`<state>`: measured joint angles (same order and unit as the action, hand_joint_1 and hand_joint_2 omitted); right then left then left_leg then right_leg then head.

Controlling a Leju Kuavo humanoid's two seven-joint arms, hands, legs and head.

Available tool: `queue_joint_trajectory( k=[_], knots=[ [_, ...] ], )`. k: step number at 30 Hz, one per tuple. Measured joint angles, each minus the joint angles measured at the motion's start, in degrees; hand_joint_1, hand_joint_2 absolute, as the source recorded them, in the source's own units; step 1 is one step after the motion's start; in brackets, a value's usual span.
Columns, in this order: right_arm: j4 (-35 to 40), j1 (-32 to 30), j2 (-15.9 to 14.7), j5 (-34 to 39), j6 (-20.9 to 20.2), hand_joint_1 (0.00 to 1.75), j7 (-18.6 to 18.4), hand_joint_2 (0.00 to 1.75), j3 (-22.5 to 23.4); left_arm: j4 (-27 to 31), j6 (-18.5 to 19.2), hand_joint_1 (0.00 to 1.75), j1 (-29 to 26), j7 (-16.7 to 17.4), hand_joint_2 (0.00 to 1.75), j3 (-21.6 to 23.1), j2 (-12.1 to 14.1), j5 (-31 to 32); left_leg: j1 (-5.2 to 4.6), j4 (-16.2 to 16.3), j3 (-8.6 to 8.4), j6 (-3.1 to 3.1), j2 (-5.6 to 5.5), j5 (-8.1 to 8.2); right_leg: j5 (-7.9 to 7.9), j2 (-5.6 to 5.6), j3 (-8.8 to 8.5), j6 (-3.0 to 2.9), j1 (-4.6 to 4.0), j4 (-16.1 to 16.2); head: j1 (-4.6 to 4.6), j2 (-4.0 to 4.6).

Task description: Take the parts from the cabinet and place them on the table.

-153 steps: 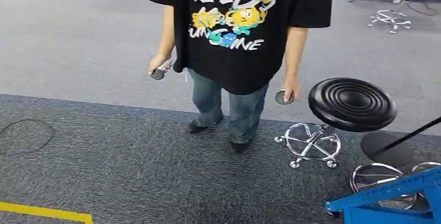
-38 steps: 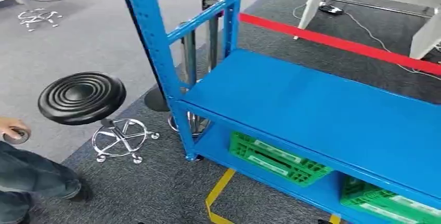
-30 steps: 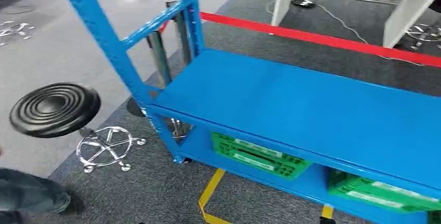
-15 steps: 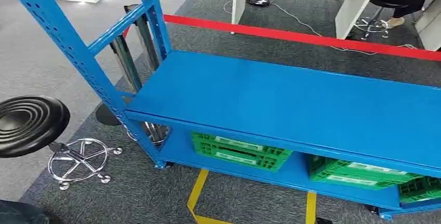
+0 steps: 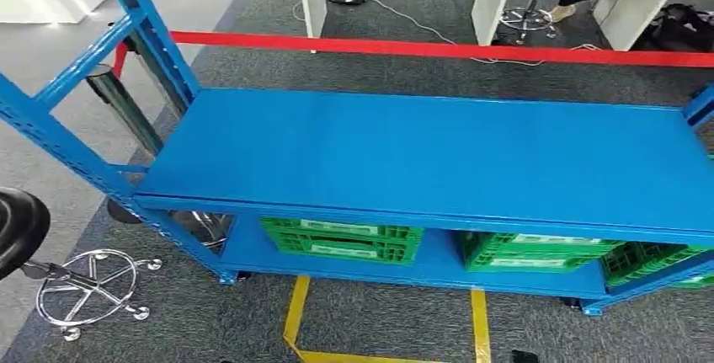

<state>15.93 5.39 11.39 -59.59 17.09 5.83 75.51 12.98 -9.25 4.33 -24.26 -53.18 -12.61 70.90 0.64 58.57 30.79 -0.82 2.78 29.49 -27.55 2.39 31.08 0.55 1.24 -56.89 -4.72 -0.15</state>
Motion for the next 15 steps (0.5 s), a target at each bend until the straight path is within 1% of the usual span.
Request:
queue_joint_trajectory(
  k=[1,2,3,4,5,6,7,8,9,10,11,12,13,15],
  knots=[
    [0.0,0.1,0.0,-0.5,0.2,0.00,-0.4,0.00,-0.4,0.0,-0.5,0.00,-0.1,0.6,1.75,-0.1,-0.1,0.2,0.04,3.7,1.47,-0.12,-1.45,2.49,0.08,-0.38,0.11,-0.29,-0.02,0.0,0.04,0.00],
    [0.1,0.1,0.0,-1.0,0.3,0.00,-0.6,0.00,-0.8,0.0,-0.7,0.00,-0.2,1.4,1.75,-0.2,-0.1,0.3,0.04,8.5,3.49,-0.21,-2.08,4.92,0.15,-0.78,0.26,-0.47,-0.11,0.0,0.06,0.00],
    [0.1,0.2,0.0,-1.2,0.5,0.00,-0.7,0.00,-1.1,0.0,-0.8,0.00,-0.3,1.7,1.75,-0.5,-0.1,0.4,0.00,13.5,5.69,-0.25,-2.27,6.88,0.19,-1.29,0.36,-0.59,-0.26,0.0,0.06,0.00],
    [0.1,0.1,0.0,-1.5,0.7,0.00,-0.8,0.00,-1.3,0.0,-0.9,0.00,-0.4,1.9,1.75,-0.8,-0.1,0.5,-0.01,16.5,7.06,-0.14,-2.30,7.60,0.24,-1.69,0.39,-0.66,-0.43,0.0,0.04,0.00],
    [0.1,0.0,0.0,-1.6,0.9,0.00,-0.9,0.00,-1.4,0.0,-0.9,0.00,-0.5,1.9,1.75,-1.0,-0.1,0.6,-0.04,16.7,7.20,0.06,-2.31,6.85,0.25,-2.10,0.36,-0.68,-0.59,-0.1,0.04,0.00],
    [0.2,-0.1,0.0,-1.6,1.0,0.00,-0.9,0.00,-1.5,0.0,-1.0,0.00,-0.5,1.9,1.75,-1.1,-0.1,0.6,-0.10,14.2,6.15,0.38,-2.34,4.74,0.25,-2.40,0.33,-0.68,-0.72,-0.1,0.04,0.00],
    [0.2,-0.1,0.0,-1.6,1.0,0.00,-0.9,0.00,-1.7,0.0,-1.0,0.00,-0.4,1.9,1.75,-1.1,-0.1,0.6,-0.20,9.4,3.95,0.84,-2.36,1.89,0.25,-2.75,0.23,-0.68,-0.87,-0.1,0.02,0.00],
    [0.2,-0.1,0.0,-1.7,1.0,0.00,-0.8,0.00,-1.8,0.0,-1.0,0.00,-0.4,1.9,1.75,-1.1,-0.1,0.6,-0.32,3.9,1.41,1.34,-2.42,-0.73,0.25,-3.04,0.08,-0.68,-0.98,-0.1,0.06,0.00],
    [0.2,-0.1,0.1,-1.7,1.0,0.00,-0.8,0.00,-1.9,0.0,-1.0,0.00,-0.3,1.9,1.75,-1.2,-0.1,0.6,-0.59,-0.3,-0.41,2.04,-2.78,-1.75,0.25,-3.14,0.13,-0.67,-0.91,-0.1,0.02,0.00],
    [0.2,-0.1,0.1,-1.7,1.0,0.00,-0.8,0.00,-2.1,0.1,-1.0,0.00,-0.2,1.9,1.75,-1.3,-0.1,0.6,-0.65,-1.4,-0.73,2.18,-2.84,-1.28,0.26,-3.23,0.40,-0.44,-1.34,-0.4,-0.04,0.00],
    [0.3,0.0,0.1,-1.7,1.0,0.00,-0.8,0.00,-2.1,0.1,-1.0,0.00,0.0,1.9,1.75,-1.4,-0.3,0.6,-0.49,-1.7,-0.66,1.29,-2.84,-1.73,0.00,-3.26,0.73,-0.56,-1.37,-0.7,0.02,0.00],
    [0.5,-0.1,0.1,-1.7,1.0,0.00,-0.8,0.00,-2.1,0.1,-1.0,0.00,-0.1,1.9,1.75,-1.4,-0.3,0.6,-0.59,-1.7,-0.50,0.59,-2.86,-1.57,0.14,-3.20,0.87,-0.70,-1.22,-0.6,-0.13,-0.02],
    [0.5,-0.2,0.1,-1.7,1.0,0.00,-0.8,0.00,-2.1,0.1,-1.0,0.00,-0.2,1.9,1.75,-1.4,-0.3,0.6,-0.73,-1.6,-0.46,0.93,-2.88,-1.61,0.23,-3.18,0.85,-0.56,-1.13,-0.5,-0.07,0.00],
    [0.5,-0.2,0.1,-1.7,1.0,0.00,-0.8,0.00,-2.2,0.1,-1.0,0.00,-0.2,1.9,1.75,-1.5,-0.3,0.6,-0.91,-1.6,-0.38,1.18,-2.88,-1.72,0.46,-3.18,0.82,-0.20,-0.95,-0.3,-0.07,0.00]
  ],
)
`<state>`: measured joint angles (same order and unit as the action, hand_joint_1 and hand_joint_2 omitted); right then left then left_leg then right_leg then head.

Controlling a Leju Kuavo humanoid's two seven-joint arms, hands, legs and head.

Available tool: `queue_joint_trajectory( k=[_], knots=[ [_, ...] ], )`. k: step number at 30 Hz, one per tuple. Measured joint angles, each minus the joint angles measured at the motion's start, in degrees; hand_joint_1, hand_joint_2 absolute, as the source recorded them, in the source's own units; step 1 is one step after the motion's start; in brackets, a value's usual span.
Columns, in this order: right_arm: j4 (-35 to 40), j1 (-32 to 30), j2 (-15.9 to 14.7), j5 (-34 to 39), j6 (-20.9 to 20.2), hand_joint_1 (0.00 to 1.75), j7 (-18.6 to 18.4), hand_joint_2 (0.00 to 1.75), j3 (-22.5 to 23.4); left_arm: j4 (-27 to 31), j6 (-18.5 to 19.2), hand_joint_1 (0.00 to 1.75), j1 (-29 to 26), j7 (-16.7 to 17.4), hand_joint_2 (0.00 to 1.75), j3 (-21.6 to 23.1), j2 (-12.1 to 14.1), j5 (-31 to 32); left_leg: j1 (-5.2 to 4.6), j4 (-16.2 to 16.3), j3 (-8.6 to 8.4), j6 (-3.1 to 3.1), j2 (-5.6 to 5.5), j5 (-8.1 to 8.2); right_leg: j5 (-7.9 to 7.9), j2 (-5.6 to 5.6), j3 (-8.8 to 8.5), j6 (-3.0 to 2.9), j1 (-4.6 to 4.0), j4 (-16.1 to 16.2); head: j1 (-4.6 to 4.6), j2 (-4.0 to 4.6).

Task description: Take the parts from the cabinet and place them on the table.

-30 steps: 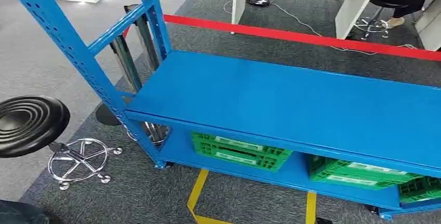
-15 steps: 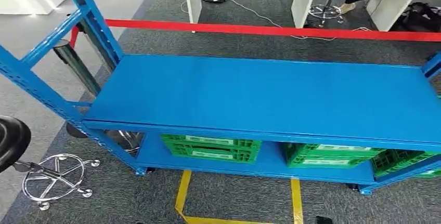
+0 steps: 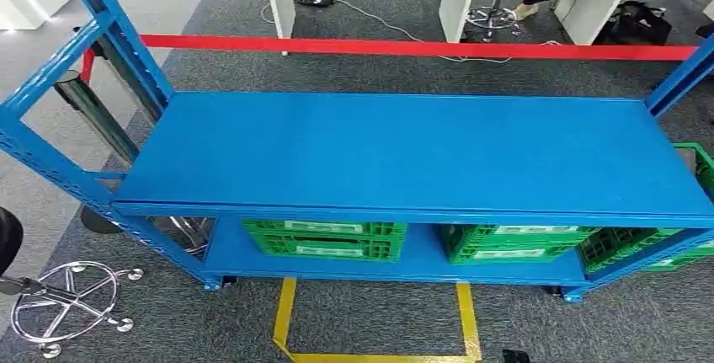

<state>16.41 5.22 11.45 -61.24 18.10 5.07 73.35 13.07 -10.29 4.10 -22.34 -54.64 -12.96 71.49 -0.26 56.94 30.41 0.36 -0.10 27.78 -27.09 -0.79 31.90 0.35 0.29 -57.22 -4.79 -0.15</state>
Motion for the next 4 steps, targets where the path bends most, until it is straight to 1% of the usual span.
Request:
queue_joint_trajectory(
  k=[4],
  knots=[
    [0.0,0.0,0.0,0.0,0.0,0.00,0.0,0.00,0.0,0.0,0.0,0.00,0.1,0.0,1.75,0.0,-0.1,0.0,-0.12,0.0,0.11,0.29,0.00,-0.11,0.24,-0.04,0.00,0.36,0.13,0.2,-0.02,0.00]
  ],
)
